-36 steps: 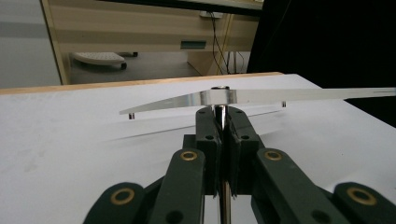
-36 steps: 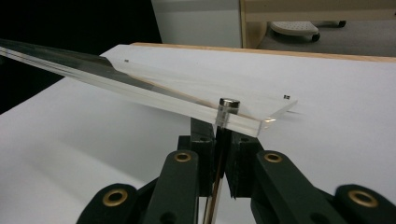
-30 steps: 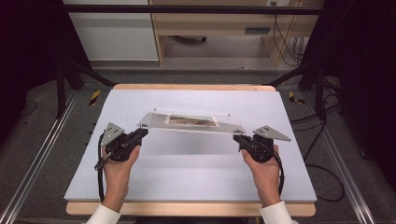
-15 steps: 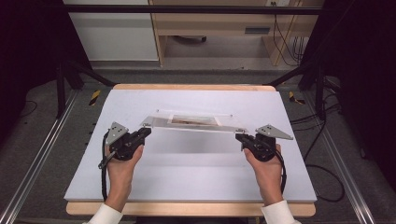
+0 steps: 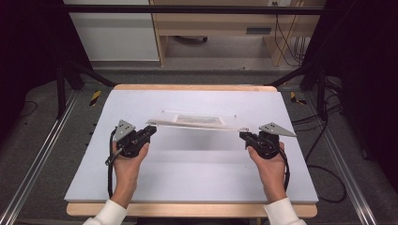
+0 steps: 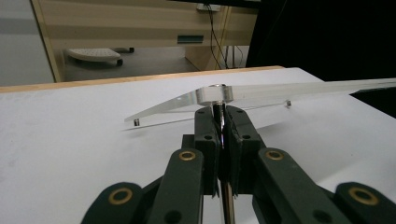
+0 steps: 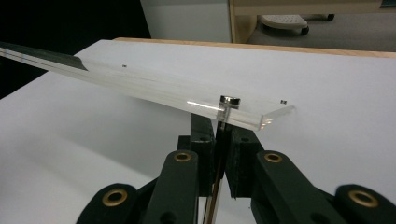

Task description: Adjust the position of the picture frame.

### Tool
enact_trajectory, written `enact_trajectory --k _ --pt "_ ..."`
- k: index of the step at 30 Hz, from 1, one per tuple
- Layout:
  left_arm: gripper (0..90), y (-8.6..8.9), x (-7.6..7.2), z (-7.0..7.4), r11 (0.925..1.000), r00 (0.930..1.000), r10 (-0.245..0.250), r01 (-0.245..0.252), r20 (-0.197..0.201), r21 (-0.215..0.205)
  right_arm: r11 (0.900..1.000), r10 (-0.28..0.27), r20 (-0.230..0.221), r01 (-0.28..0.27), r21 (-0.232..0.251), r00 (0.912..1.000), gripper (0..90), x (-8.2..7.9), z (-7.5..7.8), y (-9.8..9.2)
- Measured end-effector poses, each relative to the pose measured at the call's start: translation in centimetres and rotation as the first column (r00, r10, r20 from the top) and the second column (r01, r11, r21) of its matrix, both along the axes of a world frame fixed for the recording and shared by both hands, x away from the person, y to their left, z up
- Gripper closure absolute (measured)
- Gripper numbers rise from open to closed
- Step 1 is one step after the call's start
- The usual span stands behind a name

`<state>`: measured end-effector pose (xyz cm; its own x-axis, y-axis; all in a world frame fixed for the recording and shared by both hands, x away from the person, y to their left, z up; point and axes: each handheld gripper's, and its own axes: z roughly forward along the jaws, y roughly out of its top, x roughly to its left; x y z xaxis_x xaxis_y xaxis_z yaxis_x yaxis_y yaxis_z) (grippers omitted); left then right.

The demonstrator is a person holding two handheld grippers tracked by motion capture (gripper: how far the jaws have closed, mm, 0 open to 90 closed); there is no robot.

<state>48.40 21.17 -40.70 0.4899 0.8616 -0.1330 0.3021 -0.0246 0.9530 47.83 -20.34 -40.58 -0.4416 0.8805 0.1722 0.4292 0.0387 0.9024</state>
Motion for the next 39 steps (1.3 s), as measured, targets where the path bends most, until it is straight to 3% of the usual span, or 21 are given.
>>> enact_trajectory --k 21,39 --pt "82.6 0.2 -0.5 -0.7 0.9999 0.9999 0.003 -0.003 -0.014 0.014 1.0 0.007 0.0 -0.007 -0.012 1.0 83.0 -0.1 -0.1 0.3" --pt "82.6 0.4 -1.6 -1.9 0.9984 0.9974 -0.02 0.024 -0.07 0.052 0.999 0.026 -0.029 -0.027 -0.046 0.9992 83.4 -1.0 -1.3 0.3"
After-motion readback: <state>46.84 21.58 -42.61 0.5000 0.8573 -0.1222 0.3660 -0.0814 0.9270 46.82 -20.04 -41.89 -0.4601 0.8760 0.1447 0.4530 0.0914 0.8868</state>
